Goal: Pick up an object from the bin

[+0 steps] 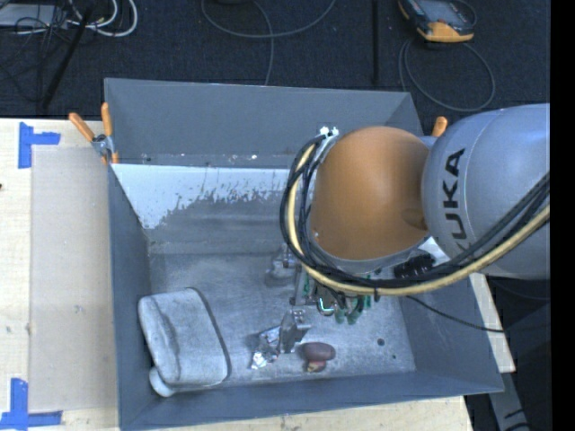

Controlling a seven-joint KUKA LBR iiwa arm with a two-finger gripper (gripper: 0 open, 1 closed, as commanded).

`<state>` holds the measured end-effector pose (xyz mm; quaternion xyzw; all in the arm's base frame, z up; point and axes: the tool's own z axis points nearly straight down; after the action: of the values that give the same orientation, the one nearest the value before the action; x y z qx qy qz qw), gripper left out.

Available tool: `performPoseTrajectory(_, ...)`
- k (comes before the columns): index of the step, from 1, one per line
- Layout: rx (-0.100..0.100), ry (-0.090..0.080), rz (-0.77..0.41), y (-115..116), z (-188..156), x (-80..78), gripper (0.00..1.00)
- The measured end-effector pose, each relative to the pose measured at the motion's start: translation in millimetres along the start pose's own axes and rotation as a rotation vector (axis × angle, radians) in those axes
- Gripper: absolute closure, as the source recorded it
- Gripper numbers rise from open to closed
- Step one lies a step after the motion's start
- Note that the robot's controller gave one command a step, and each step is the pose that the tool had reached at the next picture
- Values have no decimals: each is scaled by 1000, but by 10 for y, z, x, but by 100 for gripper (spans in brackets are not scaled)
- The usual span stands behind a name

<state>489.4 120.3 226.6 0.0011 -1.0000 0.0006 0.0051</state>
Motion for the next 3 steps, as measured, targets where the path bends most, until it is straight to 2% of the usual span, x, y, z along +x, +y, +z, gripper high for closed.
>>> performPoseTrajectory(1,-1,-9,5,-11,-41,-18,100)
performPoseTrajectory(2,-1,-3,445,-131,1250,-20,100)
performPoseTrajectory(3,1,-10,241,-1109,929,-82,100)
